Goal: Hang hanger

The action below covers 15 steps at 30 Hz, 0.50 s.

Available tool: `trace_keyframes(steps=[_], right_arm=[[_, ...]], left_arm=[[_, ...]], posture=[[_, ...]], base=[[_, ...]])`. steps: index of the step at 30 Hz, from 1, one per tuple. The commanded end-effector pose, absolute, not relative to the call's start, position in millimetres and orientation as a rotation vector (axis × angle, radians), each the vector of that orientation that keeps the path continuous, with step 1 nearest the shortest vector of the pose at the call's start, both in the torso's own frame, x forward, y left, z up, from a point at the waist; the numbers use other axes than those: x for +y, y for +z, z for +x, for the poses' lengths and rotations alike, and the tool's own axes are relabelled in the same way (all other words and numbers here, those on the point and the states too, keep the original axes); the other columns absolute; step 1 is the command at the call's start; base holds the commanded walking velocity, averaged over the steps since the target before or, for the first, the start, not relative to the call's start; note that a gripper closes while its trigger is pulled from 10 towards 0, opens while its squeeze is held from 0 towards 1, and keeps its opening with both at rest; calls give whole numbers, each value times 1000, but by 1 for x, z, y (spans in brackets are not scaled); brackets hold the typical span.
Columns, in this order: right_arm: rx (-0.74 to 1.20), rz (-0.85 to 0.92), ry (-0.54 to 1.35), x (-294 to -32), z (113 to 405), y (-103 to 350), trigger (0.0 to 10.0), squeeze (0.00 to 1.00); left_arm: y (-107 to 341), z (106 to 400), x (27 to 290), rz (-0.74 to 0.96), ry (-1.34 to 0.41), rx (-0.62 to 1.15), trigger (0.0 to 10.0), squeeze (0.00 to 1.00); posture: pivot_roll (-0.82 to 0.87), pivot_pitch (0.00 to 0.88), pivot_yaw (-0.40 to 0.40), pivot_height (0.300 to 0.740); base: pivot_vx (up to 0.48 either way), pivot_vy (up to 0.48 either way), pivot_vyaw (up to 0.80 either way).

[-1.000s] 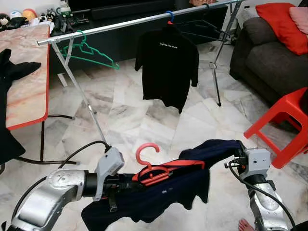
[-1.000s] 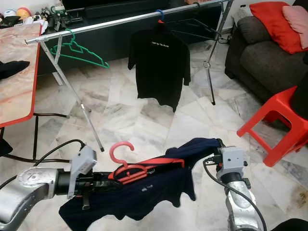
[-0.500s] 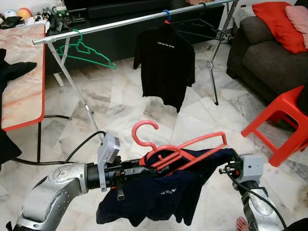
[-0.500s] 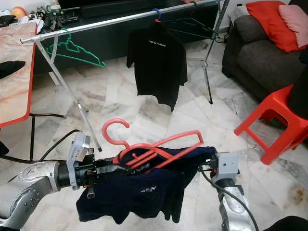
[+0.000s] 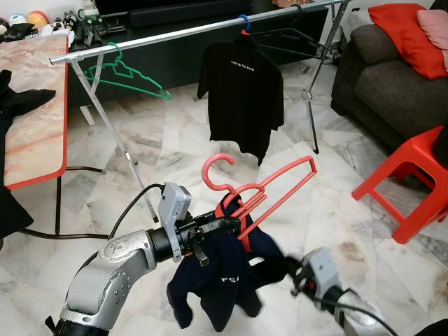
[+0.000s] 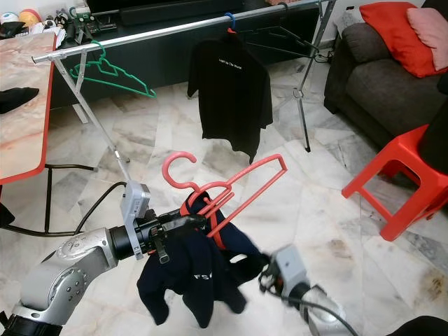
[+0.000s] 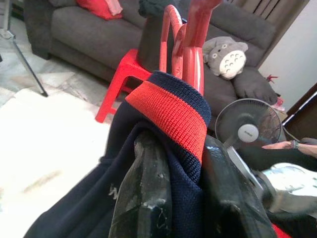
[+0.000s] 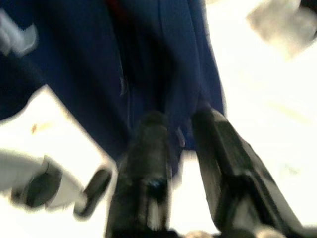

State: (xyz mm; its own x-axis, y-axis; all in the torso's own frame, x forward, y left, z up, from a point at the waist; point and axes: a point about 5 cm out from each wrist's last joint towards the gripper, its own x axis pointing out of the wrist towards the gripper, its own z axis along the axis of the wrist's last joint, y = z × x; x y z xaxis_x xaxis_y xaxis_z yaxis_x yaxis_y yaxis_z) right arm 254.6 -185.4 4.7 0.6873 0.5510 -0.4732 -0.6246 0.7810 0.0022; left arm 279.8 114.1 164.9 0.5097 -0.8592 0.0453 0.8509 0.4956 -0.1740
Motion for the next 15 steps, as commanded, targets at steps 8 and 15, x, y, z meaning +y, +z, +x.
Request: trace_keyframes(steps=[8, 15], right_arm=[[450, 119, 242, -212, 277, 17, 10000, 1000], [402, 42, 780, -171, 256, 42, 10000, 1000]], left_arm=[[165, 285, 107, -201, -975, 27, 10000, 0], [143, 282, 112, -6, -987, 152, 10000, 0]], posture=[[-36, 173, -14, 740], [-37, 171, -15, 740]], base=[[0, 0, 0], [0, 0, 0]])
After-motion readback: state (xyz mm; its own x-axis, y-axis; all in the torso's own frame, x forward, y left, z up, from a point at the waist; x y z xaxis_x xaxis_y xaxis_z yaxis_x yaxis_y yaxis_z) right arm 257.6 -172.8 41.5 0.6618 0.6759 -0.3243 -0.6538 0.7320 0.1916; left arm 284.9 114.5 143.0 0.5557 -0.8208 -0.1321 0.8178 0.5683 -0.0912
